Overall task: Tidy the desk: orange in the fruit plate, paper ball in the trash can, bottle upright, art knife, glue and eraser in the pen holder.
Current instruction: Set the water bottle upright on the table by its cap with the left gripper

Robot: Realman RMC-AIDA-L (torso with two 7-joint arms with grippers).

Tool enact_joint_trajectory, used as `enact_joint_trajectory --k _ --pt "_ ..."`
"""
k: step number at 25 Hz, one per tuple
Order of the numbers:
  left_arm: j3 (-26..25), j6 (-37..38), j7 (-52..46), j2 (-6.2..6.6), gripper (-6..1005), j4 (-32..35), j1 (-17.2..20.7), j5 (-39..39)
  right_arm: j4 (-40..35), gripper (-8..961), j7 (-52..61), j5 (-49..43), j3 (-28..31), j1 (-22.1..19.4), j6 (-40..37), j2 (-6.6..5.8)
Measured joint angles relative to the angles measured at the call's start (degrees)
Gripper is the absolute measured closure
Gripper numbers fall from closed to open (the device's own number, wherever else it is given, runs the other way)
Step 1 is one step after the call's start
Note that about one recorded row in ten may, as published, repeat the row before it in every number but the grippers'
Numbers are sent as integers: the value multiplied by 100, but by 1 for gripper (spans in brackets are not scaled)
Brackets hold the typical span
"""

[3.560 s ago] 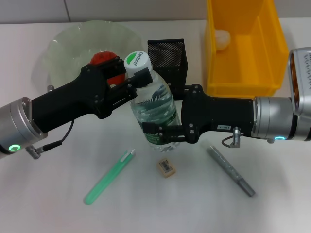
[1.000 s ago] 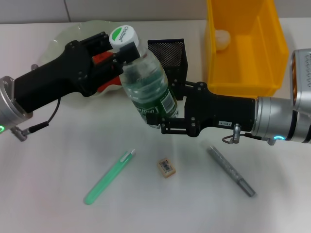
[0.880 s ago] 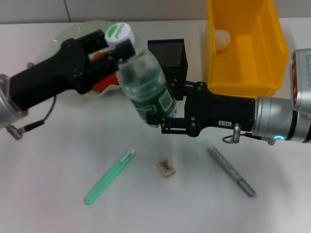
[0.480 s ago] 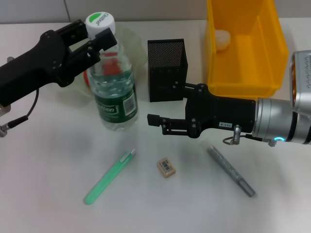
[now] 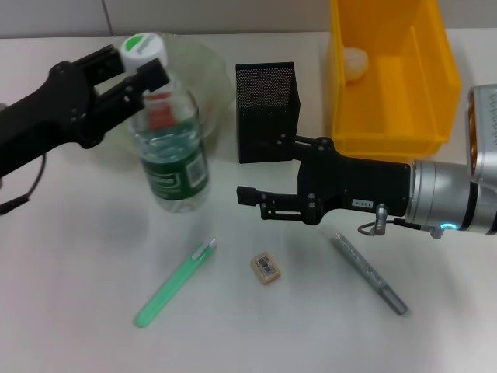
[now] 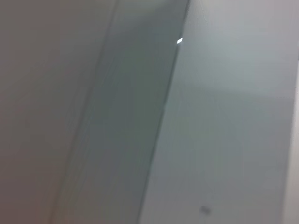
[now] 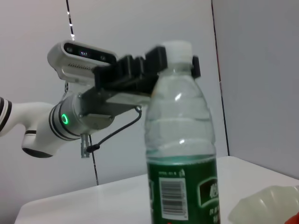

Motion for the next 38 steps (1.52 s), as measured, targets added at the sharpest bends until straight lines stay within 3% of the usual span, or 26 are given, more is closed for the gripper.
enact_joint_trajectory --k 2,5,15,18,27,30,38 --pt "0 -65 22 34 556 0 45 3 0 193 -3 3 0 -11 -1 0" --pt "-96 -187 129 187 557 18 275 10 0 193 -6 7 0 -14 -4 0" --pt "-760 -251 547 386 556 20 724 17 -25 193 -10 14 0 27 -5 0" --pt "-786 -320 612 385 556 11 737 17 -29 193 -10 16 0 42 -5 0" --pt "-825 -1209 1111 191 558 -6 677 0 -13 193 27 17 0 47 6 0" --pt "-913 -1609 1230 74 558 -6 602 -30 -3 193 31 17 0 46 0 0" --pt "-952 -1837 1319 75 557 -58 562 -37 1 193 40 17 0 24 -11 0"
